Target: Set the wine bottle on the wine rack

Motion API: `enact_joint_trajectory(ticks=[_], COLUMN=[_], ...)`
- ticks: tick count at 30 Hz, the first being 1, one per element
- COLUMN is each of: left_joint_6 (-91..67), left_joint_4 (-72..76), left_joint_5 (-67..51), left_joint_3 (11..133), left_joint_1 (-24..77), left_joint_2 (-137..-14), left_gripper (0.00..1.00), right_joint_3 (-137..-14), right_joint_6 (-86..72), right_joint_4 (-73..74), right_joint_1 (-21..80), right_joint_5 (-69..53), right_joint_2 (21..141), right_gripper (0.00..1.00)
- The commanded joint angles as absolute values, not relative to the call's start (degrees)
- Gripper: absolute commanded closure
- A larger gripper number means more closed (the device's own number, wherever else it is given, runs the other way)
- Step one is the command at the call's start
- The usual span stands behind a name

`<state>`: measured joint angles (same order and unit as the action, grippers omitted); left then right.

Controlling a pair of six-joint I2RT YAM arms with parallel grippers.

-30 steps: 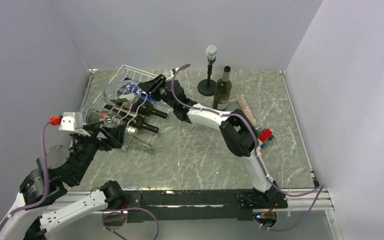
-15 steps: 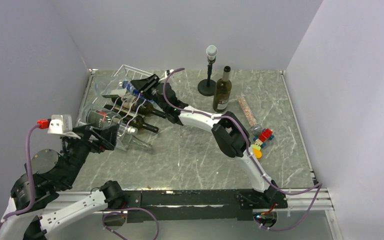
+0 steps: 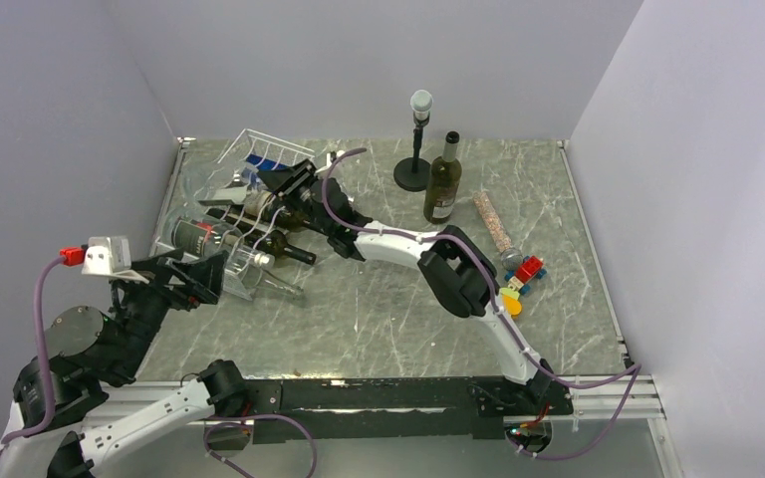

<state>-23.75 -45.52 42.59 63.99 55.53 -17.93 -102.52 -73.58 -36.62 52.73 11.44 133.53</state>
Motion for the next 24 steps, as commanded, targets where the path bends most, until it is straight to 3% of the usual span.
enact_joint_trajectory(ticks=[1, 18, 24], left_joint_6=[-24.86, -25.82, -26.32], left_joint_4=[-45.51, -46.31, -46.58], left_joint_5=[43.95, 44.86, 44.60], left_joint_3=[64.01, 63.52, 63.61], left_joint_1=[55.37, 55.37, 55.33], left_joint_2=[-17.02, -16.91, -16.88], left_gripper=[0.01, 0.01, 0.01], right_joint_3=[-99.98, -90.56, -89.40], right_joint_6=[-79.85, -82.94, -82.50], right_joint_4=[-50.07, -49.71, -46.14], right_joint_1=[55.88, 59.71, 60.21], right_joint_5=[7.98, 5.24, 4.64], right_joint_2=[126.95, 125.56, 124.96], right_gripper=[1.00, 1.00, 0.91])
